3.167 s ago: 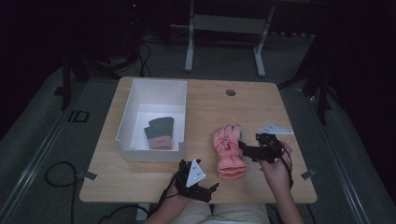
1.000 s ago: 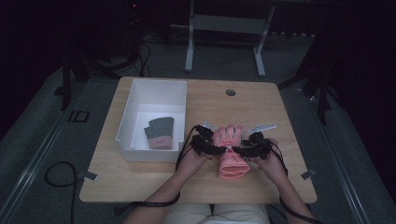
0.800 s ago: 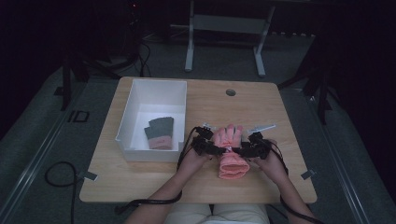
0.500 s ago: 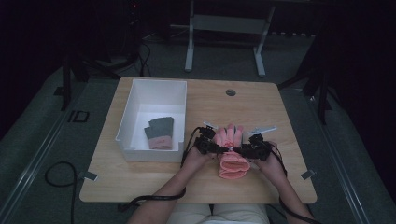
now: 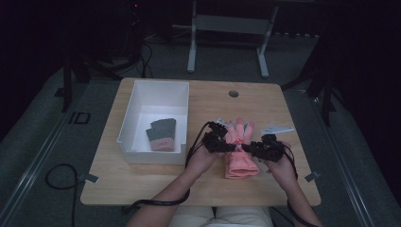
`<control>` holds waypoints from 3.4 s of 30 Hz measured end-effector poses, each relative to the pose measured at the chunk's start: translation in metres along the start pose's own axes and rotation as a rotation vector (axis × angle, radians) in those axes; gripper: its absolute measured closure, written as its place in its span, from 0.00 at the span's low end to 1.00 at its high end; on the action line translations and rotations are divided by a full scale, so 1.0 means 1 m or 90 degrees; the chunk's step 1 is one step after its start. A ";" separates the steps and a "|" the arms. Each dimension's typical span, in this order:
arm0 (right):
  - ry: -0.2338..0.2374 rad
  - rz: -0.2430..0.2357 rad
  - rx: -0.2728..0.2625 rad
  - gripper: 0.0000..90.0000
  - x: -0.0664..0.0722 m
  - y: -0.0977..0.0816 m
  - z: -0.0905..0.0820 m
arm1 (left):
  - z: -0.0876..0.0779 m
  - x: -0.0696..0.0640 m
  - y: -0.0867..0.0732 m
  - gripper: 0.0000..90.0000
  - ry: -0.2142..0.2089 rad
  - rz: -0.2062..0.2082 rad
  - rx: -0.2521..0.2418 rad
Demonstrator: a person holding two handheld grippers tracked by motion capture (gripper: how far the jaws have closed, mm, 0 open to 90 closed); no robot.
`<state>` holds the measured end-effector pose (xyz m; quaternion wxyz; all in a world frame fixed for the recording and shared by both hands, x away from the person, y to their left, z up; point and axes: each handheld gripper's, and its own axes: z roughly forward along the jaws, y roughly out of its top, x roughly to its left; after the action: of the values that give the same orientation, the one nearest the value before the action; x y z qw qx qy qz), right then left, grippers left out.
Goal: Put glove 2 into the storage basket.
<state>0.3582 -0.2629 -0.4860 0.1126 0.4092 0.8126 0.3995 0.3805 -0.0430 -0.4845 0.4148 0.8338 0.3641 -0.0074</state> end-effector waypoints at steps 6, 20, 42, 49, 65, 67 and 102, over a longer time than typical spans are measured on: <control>-0.005 -0.022 -0.034 0.77 0.015 0.025 -0.023 | -0.034 -0.008 0.019 0.82 0.007 0.024 -0.017; 0.014 -0.046 -0.080 0.77 0.046 0.088 -0.028 | -0.106 0.005 0.047 0.82 0.051 0.040 -0.034; 0.066 -0.102 -0.097 0.77 0.122 0.175 0.019 | -0.217 0.053 0.037 0.82 0.144 0.030 -0.042; 0.094 -0.122 -0.094 0.77 0.152 0.192 0.048 | -0.248 0.076 0.019 0.82 0.171 0.005 -0.036; 0.090 -0.113 -0.050 0.77 0.164 0.200 0.121 | -0.238 0.136 -0.006 0.82 0.174 -0.052 -0.018; 0.082 -0.105 -0.036 0.77 0.157 0.197 0.127 | -0.221 0.145 -0.009 0.82 0.160 -0.070 -0.018; 0.005 -0.173 0.158 0.60 0.154 0.173 0.170 | -0.142 0.174 -0.034 0.80 0.180 -0.165 0.166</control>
<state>0.4459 0.0080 -0.4472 0.1113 0.3045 0.9039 0.2790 0.4462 0.1739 -0.4700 0.2443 0.8191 0.5190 0.0095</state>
